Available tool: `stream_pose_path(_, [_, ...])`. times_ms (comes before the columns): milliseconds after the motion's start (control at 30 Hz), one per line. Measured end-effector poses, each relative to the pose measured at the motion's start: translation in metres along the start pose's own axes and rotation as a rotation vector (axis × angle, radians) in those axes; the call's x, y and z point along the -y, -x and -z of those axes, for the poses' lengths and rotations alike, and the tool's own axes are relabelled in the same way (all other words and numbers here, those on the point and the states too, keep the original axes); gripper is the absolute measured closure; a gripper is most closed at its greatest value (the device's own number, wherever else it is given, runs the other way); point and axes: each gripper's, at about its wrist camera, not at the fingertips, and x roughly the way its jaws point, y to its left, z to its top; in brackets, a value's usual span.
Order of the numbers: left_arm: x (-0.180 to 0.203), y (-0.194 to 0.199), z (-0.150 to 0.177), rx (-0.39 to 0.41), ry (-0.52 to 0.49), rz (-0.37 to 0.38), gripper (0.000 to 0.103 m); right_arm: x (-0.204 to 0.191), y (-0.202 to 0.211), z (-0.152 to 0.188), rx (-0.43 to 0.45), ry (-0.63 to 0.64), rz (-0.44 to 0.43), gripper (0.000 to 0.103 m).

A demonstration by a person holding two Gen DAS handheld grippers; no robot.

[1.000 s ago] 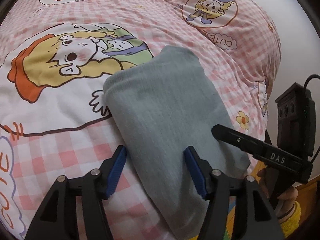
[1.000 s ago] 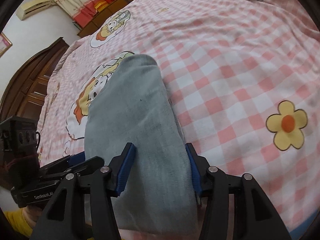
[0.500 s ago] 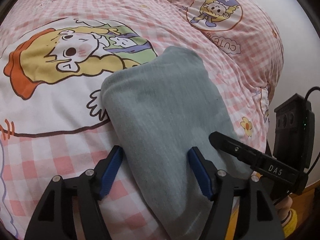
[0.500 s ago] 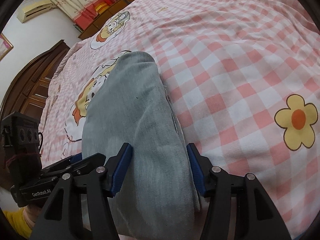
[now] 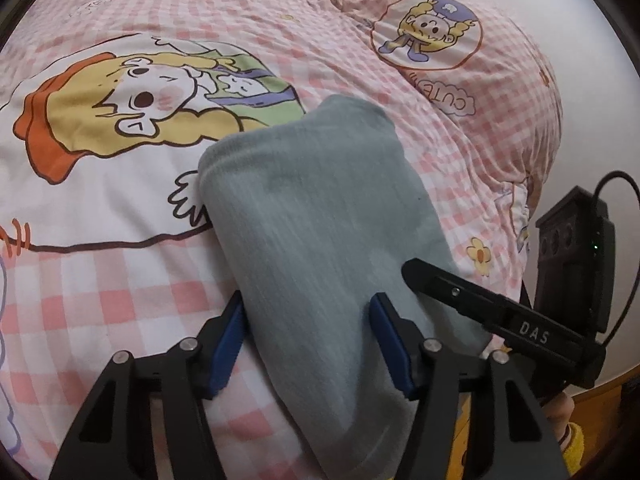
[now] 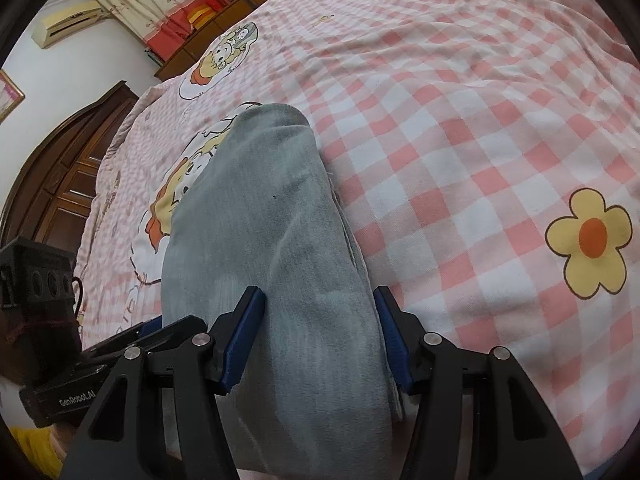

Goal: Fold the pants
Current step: 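Lift the folded pants with both grippers and carry them across the bed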

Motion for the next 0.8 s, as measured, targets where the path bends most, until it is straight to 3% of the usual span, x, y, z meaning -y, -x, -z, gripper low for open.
stream_pose_path(100, [0.0,-0.001,0.0,0.004,-0.005,0.006,0.041,0.0,0.001,0.002,0.009,0.001,-0.007,0.048])
stream_pose_path(167, [-0.001,-0.001,0.0,0.007,0.013,0.018,0.043,-0.001,0.002,0.004,0.019,-0.01,-0.046,0.06])
stream_pose_path(200, [-0.002,-0.002,-0.001,0.011,0.017,0.023,0.045,-0.001,0.003,0.005,0.026,-0.019,-0.05,0.06])
stream_pose_path(267, [-0.002,0.0,-0.002,0.024,0.015,0.039,0.059,-0.002,0.005,0.006,0.041,-0.019,-0.051,0.063])
stream_pose_path(367, [-0.004,0.006,-0.006,0.045,0.018,0.076,0.067,-0.001,0.009,0.008,0.063,-0.034,-0.064,0.067])
stream_pose_path(567, [-0.004,0.009,-0.01,0.049,0.016,0.089,0.068,-0.004,0.015,0.011,0.089,-0.046,-0.063,0.069])
stream_pose_path(667, [-0.007,-0.001,-0.008,0.01,0.032,0.022,0.054,-0.008,0.009,0.01,0.063,-0.037,-0.024,0.067])
stream_pose_path(800, [-0.01,-0.004,-0.005,0.016,0.041,0.022,0.054,-0.011,0.003,0.007,0.041,-0.014,0.018,0.064])
